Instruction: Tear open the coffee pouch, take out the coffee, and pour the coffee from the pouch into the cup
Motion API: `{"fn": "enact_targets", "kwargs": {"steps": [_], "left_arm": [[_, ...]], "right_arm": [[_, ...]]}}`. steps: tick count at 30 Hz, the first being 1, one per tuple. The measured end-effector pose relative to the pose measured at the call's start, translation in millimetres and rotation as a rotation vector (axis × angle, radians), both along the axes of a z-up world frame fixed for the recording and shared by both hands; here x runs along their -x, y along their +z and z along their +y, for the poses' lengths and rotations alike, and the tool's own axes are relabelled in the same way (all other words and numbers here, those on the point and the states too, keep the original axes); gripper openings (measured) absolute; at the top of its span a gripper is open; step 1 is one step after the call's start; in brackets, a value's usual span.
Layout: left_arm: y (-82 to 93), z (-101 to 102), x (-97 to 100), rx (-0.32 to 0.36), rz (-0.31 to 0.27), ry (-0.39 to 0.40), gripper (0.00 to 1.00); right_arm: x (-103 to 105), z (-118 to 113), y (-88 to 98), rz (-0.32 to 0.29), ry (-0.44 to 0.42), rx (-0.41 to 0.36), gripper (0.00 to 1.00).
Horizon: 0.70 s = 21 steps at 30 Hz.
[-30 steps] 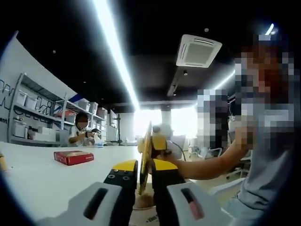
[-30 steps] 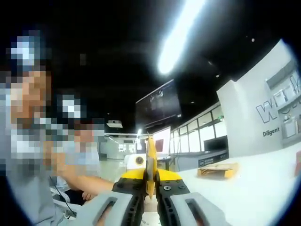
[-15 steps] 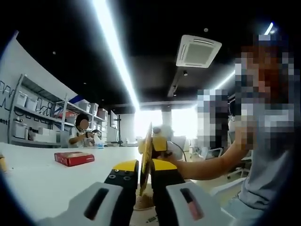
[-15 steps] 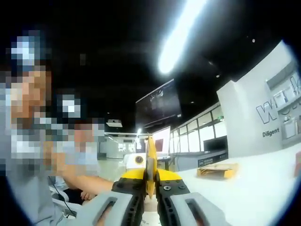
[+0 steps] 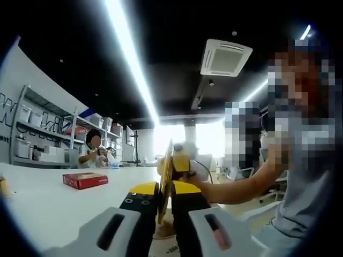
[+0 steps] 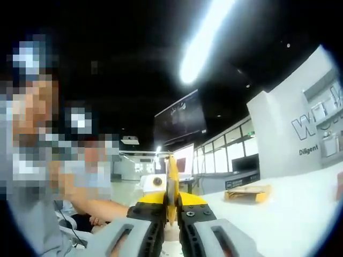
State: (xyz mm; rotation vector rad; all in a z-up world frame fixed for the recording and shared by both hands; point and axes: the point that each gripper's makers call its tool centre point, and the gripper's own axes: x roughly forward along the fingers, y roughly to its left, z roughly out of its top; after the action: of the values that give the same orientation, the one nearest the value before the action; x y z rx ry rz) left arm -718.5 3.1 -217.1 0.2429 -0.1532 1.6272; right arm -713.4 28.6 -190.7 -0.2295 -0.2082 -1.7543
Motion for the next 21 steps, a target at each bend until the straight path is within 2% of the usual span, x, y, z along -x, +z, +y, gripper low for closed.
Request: {"fn": "enact_targets", "kwargs": {"steps": [7, 9, 11, 13, 15, 17, 18, 21], "left_arm": [[1.4, 2, -2.2, 0.001, 0.008, 0.006, 0.15], [-2.3, 5, -0.6, 0.041, 0.028, 0.031, 0.18], [-0.4, 5, -1.8, 0.052, 0.040, 0.050, 0.21], [-1.5, 4, 3.5, 0.082, 0.058, 0.094, 0.23], [-9.4, 5, 6.2, 0.164, 0.105, 0.145, 0.26], [-7.2, 7, 4.5, 0.198, 0.142, 0.204, 0.26], [-4.9, 10, 2.0, 0.216, 0.174, 0.229, 0.27], [0.7, 16, -4.7, 0.253, 0.213, 0.308, 0.27]], "right_arm": [[2, 3, 11.1, -0.037, -0.009, 0.002, 0.08], [0, 1, 15.0, -0.046, -0.012, -0.015, 0.08], [0, -2, 13.0, -0.062, -0.036, -0.062, 0.08], [-3, -6, 12.9, -0.076, -0.051, -0.092, 0.08], [-1, -7, 9.0, -0.091, -0.102, -0.142, 0.08], [3, -7, 7.7, -0.096, -0.153, -0.180, 0.08], [0, -9, 8.8, -0.089, -0.156, -0.188, 0.08], [-3, -10, 13.4, -0.095, -0.184, -0.197, 0.08]]}}
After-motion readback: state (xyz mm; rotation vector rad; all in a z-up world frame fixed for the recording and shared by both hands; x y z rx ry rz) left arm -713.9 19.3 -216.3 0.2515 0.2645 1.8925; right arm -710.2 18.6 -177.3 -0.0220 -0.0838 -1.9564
